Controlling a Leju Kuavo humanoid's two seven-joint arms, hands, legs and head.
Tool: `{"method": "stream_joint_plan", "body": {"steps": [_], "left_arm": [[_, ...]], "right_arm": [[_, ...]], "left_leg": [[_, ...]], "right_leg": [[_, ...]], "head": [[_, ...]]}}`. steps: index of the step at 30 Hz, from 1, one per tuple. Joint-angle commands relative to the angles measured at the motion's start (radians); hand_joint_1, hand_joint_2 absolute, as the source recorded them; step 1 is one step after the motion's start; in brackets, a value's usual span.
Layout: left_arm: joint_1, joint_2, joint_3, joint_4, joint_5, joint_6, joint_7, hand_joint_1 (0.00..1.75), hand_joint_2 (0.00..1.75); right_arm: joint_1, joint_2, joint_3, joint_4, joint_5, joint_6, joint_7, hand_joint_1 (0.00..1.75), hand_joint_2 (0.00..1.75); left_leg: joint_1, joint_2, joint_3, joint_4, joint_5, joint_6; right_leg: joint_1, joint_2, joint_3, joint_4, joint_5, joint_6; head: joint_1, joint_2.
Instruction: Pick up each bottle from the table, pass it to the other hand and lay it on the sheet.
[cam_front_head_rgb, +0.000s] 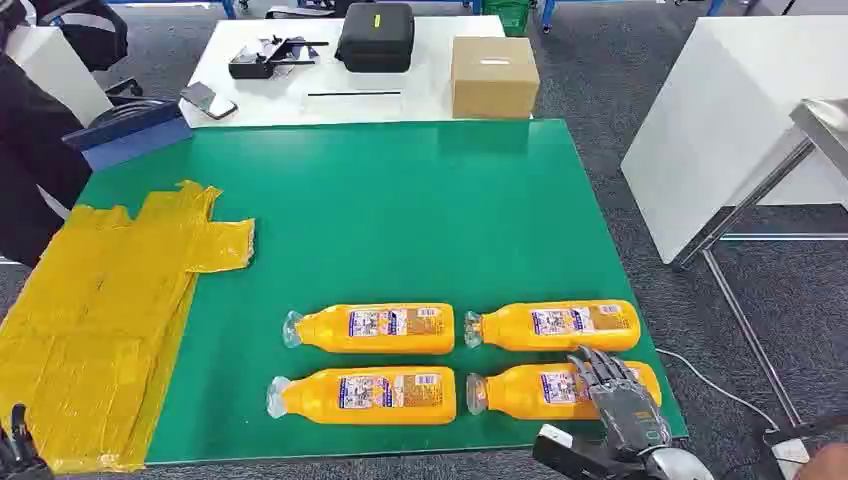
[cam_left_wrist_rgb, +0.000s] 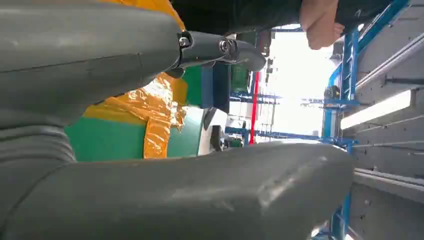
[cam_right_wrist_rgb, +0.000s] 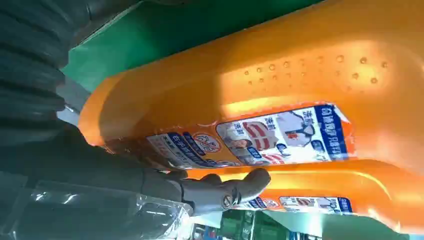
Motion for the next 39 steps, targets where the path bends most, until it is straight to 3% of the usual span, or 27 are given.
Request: {"method": "stream_joint_plan", "body": {"steps": [1, 10, 11, 12, 13, 14, 35, 39], "left_arm": [[-0.049, 0.002, 0.014, 0.089, -0.031, -0.048, 0.005, 0.00, 0.00], [-0.064, 0.002, 0.018, 0.101, -0.043, -0.064, 0.008, 0.00, 0.00], [-0.064, 0.002, 0.019, 0.102, -0.044, -0.065, 0.007, 0.00, 0.00], [-0.064, 0.002, 0.019, 0.104, -0.044, -0.065, 0.007, 0.00, 0.00], [-0.063, 0.002, 0.019, 0.106, -0.043, -0.067, 0.006, 0.00, 0.00], [-0.062, 0.002, 0.018, 0.106, -0.043, -0.067, 0.006, 0.00, 0.00], [-0.084, 0.002, 0.000, 0.151, -0.050, -0.060, 0.005, 0.00, 0.00], [-0.096, 0.002, 0.016, 0.179, -0.064, -0.086, -0.014, 0.00, 0.00]], "right_arm": [[0.007, -0.015, -0.077, 0.104, 0.027, 0.016, 0.050, 0.00, 1.75], [0.011, -0.038, -0.073, 0.125, 0.027, 0.010, 0.098, 0.00, 1.75], [0.009, -0.044, -0.074, 0.131, 0.027, 0.008, 0.106, 0.44, 1.75], [0.003, -0.046, -0.079, 0.135, 0.027, 0.006, 0.109, 1.41, 1.75], [-0.006, -0.043, -0.093, 0.140, 0.027, 0.007, 0.104, 1.62, 1.75], [-0.010, -0.042, -0.099, 0.142, 0.027, 0.008, 0.101, 1.69, 1.75], [-0.009, -0.029, -0.120, 0.137, 0.027, 0.020, 0.094, 1.75, 1.75], [-0.041, 0.037, -0.167, 0.098, 0.010, 0.008, -0.082, 1.75, 1.75]], "left_leg": [[0.000, -0.002, 0.000, -0.002, 0.002, -0.002], [0.000, -0.003, 0.001, -0.002, 0.002, -0.002], [0.000, -0.003, 0.002, -0.001, 0.002, -0.001], [0.000, -0.003, 0.002, -0.001, 0.001, -0.001], [0.000, -0.003, 0.002, -0.002, 0.002, -0.001], [-0.001, -0.002, 0.003, -0.001, 0.002, -0.001], [-0.001, -0.004, 0.002, -0.002, 0.003, -0.002], [-0.001, -0.003, 0.003, -0.002, 0.002, -0.001]], "right_leg": [[0.000, -0.004, 0.001, -0.003, 0.002, -0.001], [-0.001, -0.004, 0.003, -0.003, 0.001, -0.001], [-0.001, -0.004, 0.004, -0.003, 0.001, -0.001], [-0.001, -0.003, 0.004, -0.002, 0.001, 0.000], [-0.001, -0.004, 0.004, -0.003, 0.001, -0.001], [-0.002, -0.003, 0.004, -0.002, 0.001, 0.000], [-0.002, -0.005, 0.004, -0.003, 0.002, -0.001], [-0.002, -0.004, 0.004, -0.002, 0.001, -0.001]], "head": [[0.000, 0.000], [0.000, 0.000], [0.000, 0.000], [0.000, 0.000], [0.000, 0.000], [0.000, 0.000], [0.000, 0.000], [0.000, 0.000]]}}
